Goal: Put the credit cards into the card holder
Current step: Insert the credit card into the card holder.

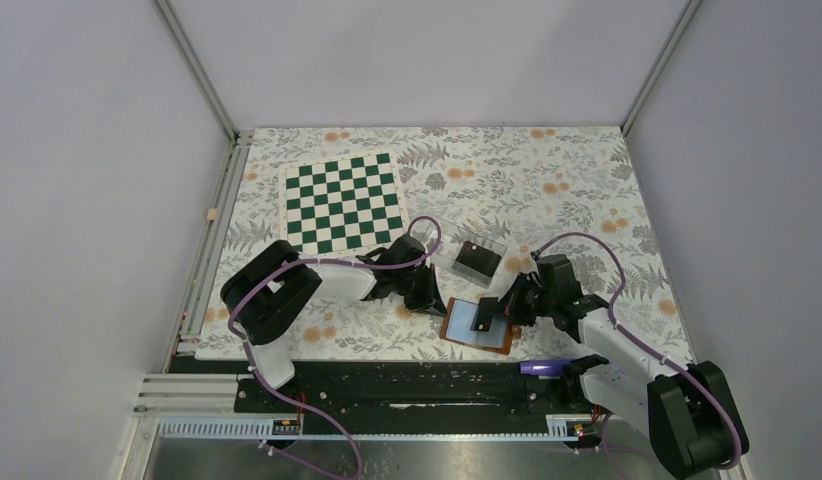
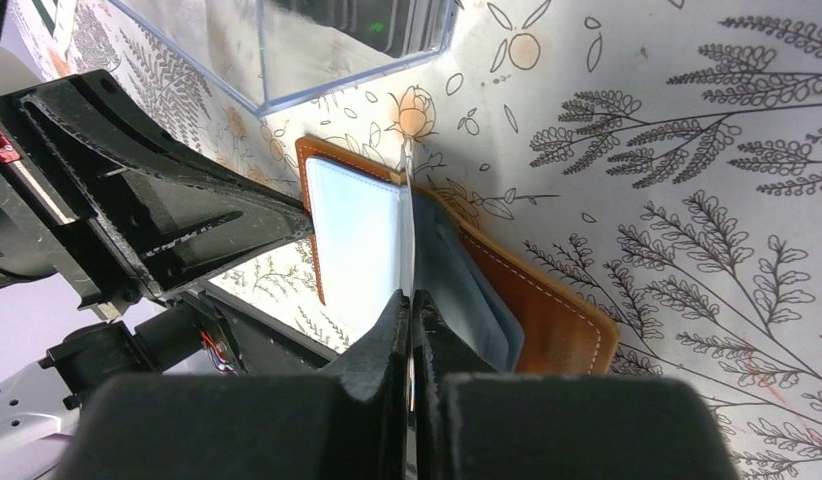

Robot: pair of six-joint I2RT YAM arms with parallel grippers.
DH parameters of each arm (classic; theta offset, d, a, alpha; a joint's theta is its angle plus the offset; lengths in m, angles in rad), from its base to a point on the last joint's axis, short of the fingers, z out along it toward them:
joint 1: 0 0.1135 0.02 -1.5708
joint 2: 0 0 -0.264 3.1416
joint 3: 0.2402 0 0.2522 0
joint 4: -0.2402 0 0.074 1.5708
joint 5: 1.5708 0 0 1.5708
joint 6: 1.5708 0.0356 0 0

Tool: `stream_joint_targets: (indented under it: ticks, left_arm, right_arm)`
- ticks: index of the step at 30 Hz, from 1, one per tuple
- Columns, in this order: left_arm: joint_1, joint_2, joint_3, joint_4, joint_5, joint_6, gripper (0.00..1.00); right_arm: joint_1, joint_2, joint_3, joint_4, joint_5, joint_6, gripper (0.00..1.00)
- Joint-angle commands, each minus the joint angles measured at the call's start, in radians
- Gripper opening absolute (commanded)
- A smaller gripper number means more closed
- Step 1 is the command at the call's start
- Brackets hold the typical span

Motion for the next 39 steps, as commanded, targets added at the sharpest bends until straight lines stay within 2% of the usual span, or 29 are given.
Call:
stream_joint_targets:
  ticks: [1, 6, 15, 27, 36, 39]
  left_arm:
    - [-0.008, 0.041, -0.053, -0.113, -0.114, 0.038, 0.0]
    - [-0.007, 0.043, -0.054, -0.116, -0.115, 0.034, 0.0]
    - [-0.007, 0.05, -0.038, -0.122, -0.116, 0.031, 0.0]
    - [-0.008, 0.059, -0.032, -0.126, -0.115, 0.024, 0.0]
    - [-0.007, 0.063, -0.026, -0.127, -0.112, 0.021, 0.0]
    - [-0.007, 0.057, -0.03, -0.126, -0.113, 0.021, 0.0]
  right_arm:
    - [-0.007, 0.029, 0.002, -0.054, -0.012, -0.015, 0.0]
    - [-0.007, 0.094, 0.009, -0.038, -0.083, -0.003, 0.0]
    - [-0.004, 0.114, -0.014, -0.017, -0.141, 0.043, 0.0]
    - [0.044, 0.11, -0.004, -0.126, -0.142, 0.048, 0.0]
    - [0.086, 0.133, 0.017, -0.131, -0.113, 0.045, 0.0]
    - [0.088, 0.118, 0.018, -0.111, -0.093, 0.057, 0.05]
